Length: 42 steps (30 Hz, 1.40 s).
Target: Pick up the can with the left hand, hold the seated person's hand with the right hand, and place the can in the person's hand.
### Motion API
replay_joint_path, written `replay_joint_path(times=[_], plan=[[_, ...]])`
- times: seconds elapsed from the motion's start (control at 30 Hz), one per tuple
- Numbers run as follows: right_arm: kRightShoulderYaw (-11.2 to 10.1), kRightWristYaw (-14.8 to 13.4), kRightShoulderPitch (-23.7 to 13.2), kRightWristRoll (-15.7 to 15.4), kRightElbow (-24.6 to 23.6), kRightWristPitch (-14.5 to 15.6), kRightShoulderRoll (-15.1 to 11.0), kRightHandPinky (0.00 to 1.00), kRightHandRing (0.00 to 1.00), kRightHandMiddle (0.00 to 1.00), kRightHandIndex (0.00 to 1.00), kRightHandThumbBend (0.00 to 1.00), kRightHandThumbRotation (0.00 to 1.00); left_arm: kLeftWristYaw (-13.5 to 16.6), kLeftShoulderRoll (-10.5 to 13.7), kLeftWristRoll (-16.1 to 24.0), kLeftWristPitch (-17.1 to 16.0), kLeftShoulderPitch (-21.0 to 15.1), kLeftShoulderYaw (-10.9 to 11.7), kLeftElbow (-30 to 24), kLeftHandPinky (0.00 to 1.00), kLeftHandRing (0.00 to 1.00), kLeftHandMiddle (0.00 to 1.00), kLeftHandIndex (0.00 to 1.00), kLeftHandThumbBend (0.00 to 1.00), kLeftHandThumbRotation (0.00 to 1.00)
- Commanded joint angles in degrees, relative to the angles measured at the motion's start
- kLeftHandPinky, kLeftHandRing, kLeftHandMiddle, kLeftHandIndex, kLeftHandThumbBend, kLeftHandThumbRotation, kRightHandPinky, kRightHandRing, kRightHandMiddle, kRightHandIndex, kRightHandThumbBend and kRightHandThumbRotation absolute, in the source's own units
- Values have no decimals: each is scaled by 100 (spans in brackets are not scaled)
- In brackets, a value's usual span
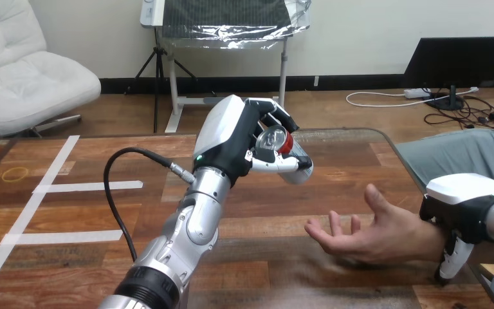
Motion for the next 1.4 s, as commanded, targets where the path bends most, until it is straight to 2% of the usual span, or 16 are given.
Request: replay_joint_path(times=[0.0,0.23,0.63,0.97,1.37], plan=[[-333,-195,-1096,-5,-104,-101,-175,25,35,44,45,74,0,62,-96,-3,33,-997,-39,55,35,41,47,50,63,0],[-326,-133,-1222,-43,-65,-40,-168,27,37,47,47,73,0,60,-159,22,55,-1100,-56,155,36,41,48,50,63,0],[-296,-207,-1469,-57,117,-215,-200,28,38,49,45,75,0,90,-286,40,22,-1311,-87,441,37,42,48,50,63,0],[-246,-150,-1665,-142,162,-263,-202,24,33,43,43,74,0,136,-384,49,-65,-1441,-134,675,37,42,48,50,63,0],[-152,-92,-1919,-302,182,-133,-150,20,29,38,41,73,0,238,-515,133,-129,-1594,-252,953,37,42,48,49,63,0]])
